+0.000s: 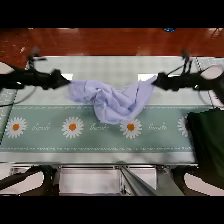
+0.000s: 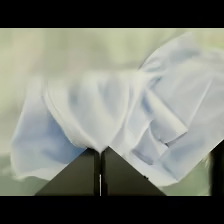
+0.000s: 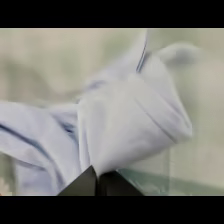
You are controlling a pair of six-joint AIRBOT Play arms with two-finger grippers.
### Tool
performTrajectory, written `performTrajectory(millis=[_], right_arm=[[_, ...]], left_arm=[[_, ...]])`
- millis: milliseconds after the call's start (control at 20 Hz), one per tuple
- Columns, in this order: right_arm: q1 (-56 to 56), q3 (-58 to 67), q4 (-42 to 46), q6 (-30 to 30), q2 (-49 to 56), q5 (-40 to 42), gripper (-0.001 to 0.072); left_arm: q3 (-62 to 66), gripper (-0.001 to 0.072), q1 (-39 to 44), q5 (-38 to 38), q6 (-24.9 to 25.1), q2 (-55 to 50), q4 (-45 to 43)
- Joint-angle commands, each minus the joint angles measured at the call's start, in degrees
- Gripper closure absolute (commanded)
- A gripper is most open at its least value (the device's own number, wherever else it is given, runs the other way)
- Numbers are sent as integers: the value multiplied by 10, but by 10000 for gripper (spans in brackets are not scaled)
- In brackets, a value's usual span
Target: Fold the shirts.
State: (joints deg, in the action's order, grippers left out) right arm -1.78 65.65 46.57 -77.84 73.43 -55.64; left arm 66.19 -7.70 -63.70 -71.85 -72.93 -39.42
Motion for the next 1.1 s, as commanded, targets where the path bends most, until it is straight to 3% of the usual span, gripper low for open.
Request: performTrajectory(millis=[0,200,500,700,850,1050], right_arm=[[-14,196,83,-10,-55,-98,689],[-7,312,110,-10,-151,-169,689],[-8,317,267,-61,-330,-204,689],[-8,315,365,-108,-403,-265,689],[-8,262,421,-123,-430,-357,689],[-8,99,409,-149,-453,-356,689]], left_arm=[[105,693,-66,-14,3,88,50],[210,693,-99,-8,3,183,51],[246,693,-206,-9,3,337,10],[246,693,-213,-18,2,409,-61],[231,693,-189,-48,-19,418,-112],[115,693,-146,-93,-44,416,-107]])
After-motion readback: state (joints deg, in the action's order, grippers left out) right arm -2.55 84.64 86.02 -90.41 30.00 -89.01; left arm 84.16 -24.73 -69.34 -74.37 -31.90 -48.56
